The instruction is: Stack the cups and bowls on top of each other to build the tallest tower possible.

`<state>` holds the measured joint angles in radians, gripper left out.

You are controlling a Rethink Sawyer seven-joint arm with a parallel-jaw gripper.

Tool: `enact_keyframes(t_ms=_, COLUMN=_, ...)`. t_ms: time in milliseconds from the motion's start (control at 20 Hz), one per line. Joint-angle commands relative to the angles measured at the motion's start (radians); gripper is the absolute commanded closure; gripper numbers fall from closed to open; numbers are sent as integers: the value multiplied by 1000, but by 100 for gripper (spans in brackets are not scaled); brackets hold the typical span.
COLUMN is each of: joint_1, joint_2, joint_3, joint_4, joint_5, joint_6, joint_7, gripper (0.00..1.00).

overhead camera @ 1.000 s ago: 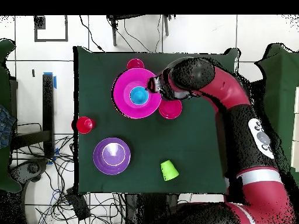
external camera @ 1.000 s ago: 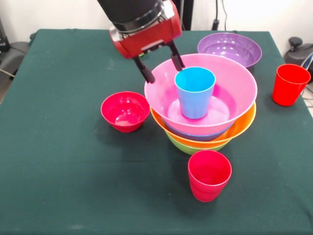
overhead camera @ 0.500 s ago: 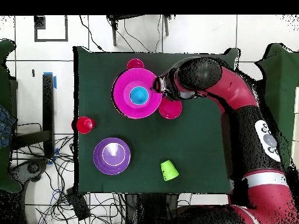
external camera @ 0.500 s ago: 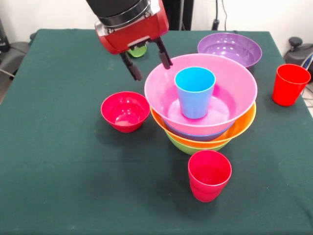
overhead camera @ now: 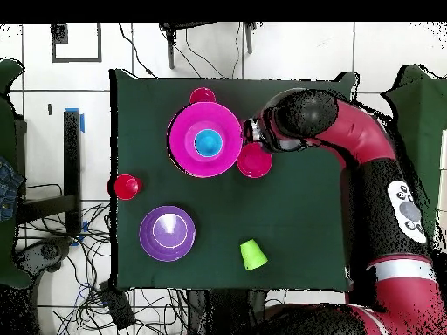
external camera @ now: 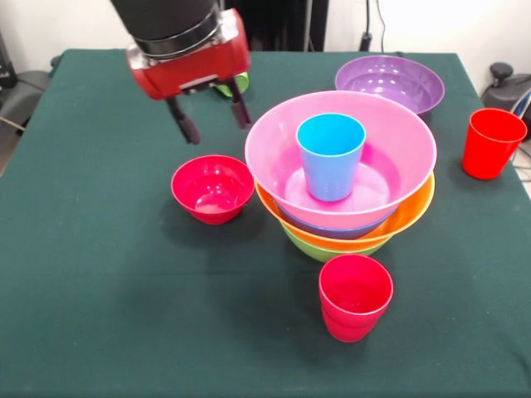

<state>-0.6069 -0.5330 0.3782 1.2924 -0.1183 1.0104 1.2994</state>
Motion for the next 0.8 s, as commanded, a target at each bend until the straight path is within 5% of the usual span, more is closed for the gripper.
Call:
enact_keyframes(t_ms=50, joint_1=-11, joint_2=63, joint_3=-57, joint_4=-56, joint_5=-160, joint_6=142, joint_7=-109, gripper=0)
enact_keyframes(t_ms=350, joint_1=-13, joint_2=90, joint_3=-56, joint_4=-95, joint_5=-201, joint_6=149, joint_7=-104, gripper=0)
enact_keyframes(t_ms=800, joint_1=-9, joint_2=177, joint_3=-27, joint_4=-140, joint_5=-192, joint_6=16, joint_7=-36, gripper=0)
